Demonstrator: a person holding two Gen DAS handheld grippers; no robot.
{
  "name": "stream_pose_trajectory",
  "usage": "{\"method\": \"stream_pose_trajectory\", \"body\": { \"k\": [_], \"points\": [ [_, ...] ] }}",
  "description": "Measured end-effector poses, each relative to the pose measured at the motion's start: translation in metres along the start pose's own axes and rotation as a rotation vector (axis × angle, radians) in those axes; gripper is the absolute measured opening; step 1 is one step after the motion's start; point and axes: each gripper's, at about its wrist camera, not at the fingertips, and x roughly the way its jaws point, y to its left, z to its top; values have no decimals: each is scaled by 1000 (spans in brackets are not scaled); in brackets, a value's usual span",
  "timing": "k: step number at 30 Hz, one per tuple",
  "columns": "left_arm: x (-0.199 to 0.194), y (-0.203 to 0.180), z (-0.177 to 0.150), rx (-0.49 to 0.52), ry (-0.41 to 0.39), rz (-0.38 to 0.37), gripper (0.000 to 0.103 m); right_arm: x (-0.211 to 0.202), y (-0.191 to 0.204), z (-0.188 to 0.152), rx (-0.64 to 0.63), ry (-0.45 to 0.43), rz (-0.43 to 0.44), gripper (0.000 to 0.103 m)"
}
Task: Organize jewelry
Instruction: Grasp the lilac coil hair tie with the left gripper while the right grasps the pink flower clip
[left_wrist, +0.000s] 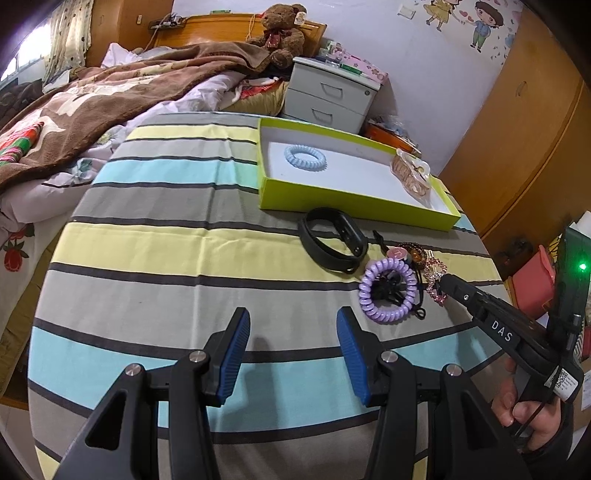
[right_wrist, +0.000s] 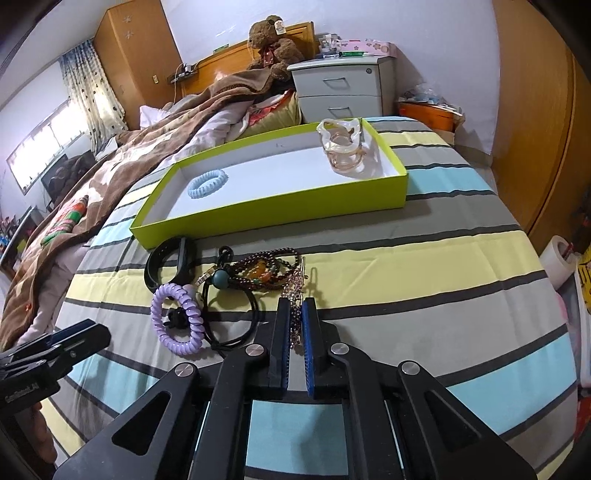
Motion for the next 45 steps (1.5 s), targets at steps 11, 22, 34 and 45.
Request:
{"method": "stream_pose_trajectory", "body": {
  "k": [11,22,34,45],
  "points": [
    [24,-29,11,45,43,-59,51,-13,-23,2,27,-24,-13,6],
    [42,-51,12,101,74,-32,39,-16,-31,3,43,-34,-9,6],
    [39,-57,14,107,69,-38,11,-17,-35,3,48,-37,-7,6],
    [16,-53,18,98,10,-24,10,-32,-37,7,50,-71,-3,6]
  ]
}}
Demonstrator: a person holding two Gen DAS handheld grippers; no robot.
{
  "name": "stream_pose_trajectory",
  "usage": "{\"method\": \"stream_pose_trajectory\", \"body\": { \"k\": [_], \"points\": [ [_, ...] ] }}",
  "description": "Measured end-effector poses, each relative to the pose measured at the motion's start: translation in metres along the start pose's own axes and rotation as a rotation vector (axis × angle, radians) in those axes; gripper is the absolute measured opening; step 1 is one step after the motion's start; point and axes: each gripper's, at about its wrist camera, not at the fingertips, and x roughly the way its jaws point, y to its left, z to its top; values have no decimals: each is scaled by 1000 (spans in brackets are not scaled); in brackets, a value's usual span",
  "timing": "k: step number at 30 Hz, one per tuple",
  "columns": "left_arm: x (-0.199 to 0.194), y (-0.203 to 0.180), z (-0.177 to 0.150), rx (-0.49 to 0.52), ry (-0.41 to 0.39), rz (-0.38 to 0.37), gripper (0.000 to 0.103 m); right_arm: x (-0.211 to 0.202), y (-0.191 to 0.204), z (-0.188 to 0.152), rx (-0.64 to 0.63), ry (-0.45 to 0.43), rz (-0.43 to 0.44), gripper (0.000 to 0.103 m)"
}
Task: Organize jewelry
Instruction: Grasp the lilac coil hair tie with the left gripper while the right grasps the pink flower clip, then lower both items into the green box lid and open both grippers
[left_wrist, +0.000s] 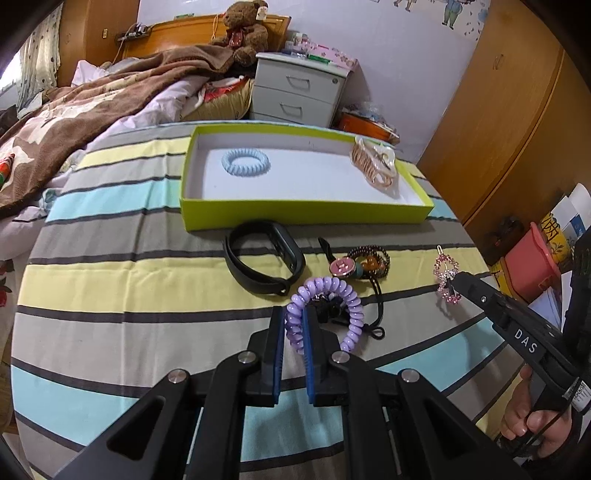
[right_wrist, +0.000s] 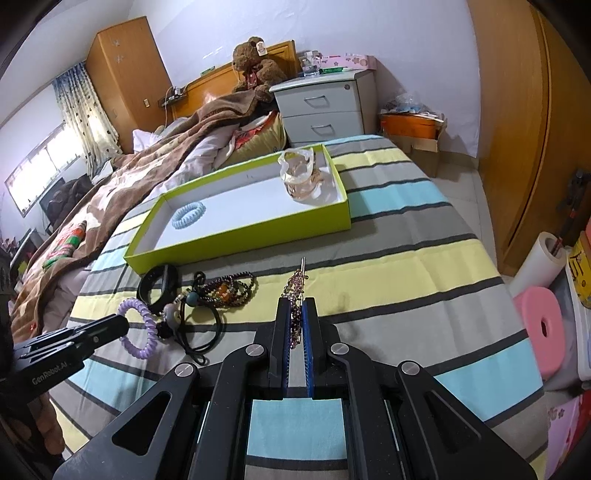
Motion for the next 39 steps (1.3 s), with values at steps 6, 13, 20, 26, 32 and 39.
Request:
{"method": "stream_pose_trajectory", "body": {
  "k": [6,13,20,26,32,39],
  "points": [
    [-12,4,6,-8,-36,9,10,-6,5,6,-6,-16,4,6],
    [-22,9,17,-15,-65,17,10,-12,13,17,-25,-36,14,6],
    [-29,17,33,-23,-95,24,10,-10,23,40,-54,-52,30,6],
    [-27,23,51,-27,-100,31,10,4,36,67,-83,-46,53,6],
    [-16,29,68,-33,-98,35,10,27,49,91,-118,-31,75,6],
    [4,39,90,-51,-83,42,10,66,60,114,-141,17,118,6]
  ]
}}
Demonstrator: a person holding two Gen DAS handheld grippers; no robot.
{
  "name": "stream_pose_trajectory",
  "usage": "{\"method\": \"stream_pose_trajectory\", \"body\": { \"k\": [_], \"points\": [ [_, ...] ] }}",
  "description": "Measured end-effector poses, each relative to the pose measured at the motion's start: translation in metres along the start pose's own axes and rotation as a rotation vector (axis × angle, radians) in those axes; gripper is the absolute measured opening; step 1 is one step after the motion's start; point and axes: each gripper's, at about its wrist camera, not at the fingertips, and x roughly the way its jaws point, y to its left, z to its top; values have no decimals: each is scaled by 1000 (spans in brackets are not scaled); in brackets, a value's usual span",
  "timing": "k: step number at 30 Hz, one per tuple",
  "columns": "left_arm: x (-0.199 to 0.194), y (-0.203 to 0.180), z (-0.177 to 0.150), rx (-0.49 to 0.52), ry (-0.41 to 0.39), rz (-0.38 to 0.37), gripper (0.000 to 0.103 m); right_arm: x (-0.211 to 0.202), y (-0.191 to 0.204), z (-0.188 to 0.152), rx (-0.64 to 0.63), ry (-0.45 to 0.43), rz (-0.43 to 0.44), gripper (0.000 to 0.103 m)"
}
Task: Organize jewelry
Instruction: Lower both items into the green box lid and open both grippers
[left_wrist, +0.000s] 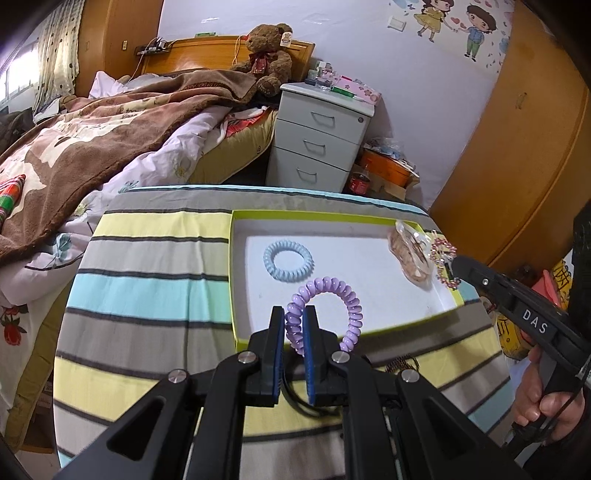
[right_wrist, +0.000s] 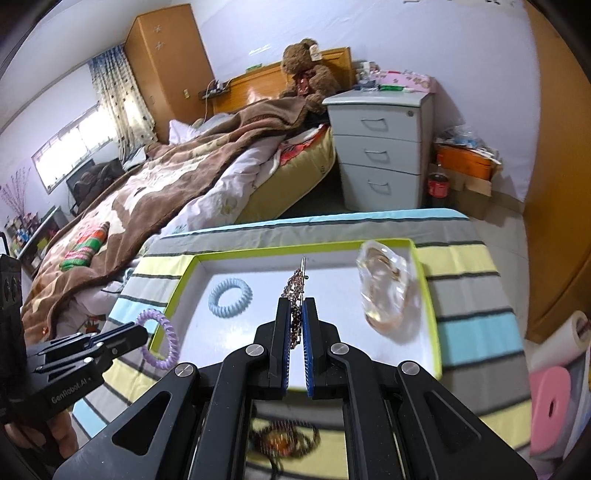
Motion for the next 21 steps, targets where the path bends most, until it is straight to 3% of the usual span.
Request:
{"method": "stream_pose_trajectory", "body": {
  "k": [15,21],
  "points": [
    [58,12,14,-36,84,12,10,81,1,23,5,144,72,6],
    [73,20,15,-68,110,15,10,95,5,24,2,167,87,6]
  ]
}}
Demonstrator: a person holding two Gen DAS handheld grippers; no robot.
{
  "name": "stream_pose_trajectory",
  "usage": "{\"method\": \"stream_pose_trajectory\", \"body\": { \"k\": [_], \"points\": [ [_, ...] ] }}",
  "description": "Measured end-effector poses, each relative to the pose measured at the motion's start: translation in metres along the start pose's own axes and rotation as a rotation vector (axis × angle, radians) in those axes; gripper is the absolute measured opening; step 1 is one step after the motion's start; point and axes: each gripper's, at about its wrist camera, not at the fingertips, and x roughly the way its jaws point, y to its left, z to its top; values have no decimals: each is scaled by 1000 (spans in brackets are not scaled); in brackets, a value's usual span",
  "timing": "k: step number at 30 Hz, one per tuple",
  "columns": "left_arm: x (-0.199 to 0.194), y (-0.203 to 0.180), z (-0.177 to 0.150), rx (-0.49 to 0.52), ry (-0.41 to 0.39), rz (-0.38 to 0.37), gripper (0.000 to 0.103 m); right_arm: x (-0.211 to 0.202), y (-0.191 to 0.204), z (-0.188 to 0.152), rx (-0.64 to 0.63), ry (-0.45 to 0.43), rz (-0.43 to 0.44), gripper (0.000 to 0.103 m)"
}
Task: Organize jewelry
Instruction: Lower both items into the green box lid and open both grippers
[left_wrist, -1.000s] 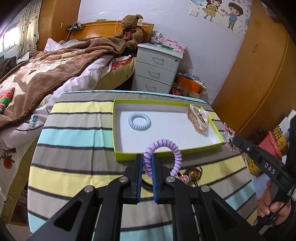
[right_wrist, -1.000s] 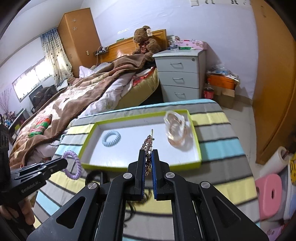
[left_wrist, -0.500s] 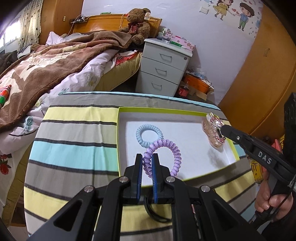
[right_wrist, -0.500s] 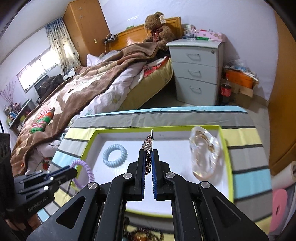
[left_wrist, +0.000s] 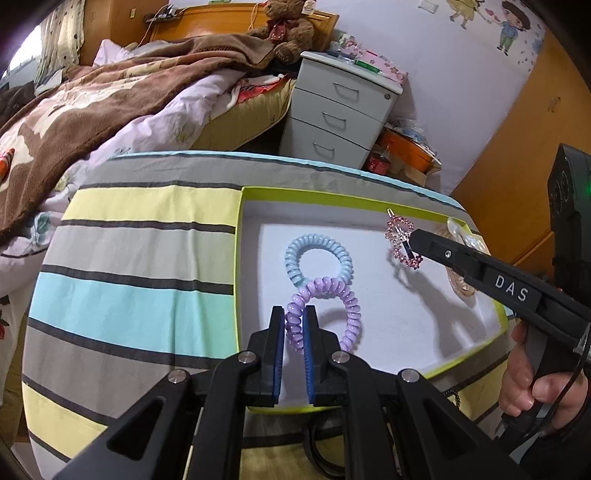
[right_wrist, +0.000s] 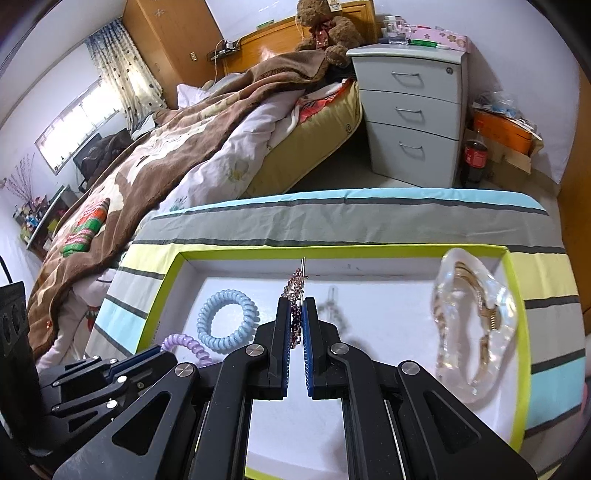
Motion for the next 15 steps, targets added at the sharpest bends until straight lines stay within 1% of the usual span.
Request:
{"method": "stream_pose_trajectory", "body": {
  "k": [5,15],
  "points": [
    [7,2,1,-10,16,3,10,9,2,2,-10,18,-2,6],
    [9,0,2,-7,15,12,10,18,7,1,-33,37,-19,6]
  ]
}}
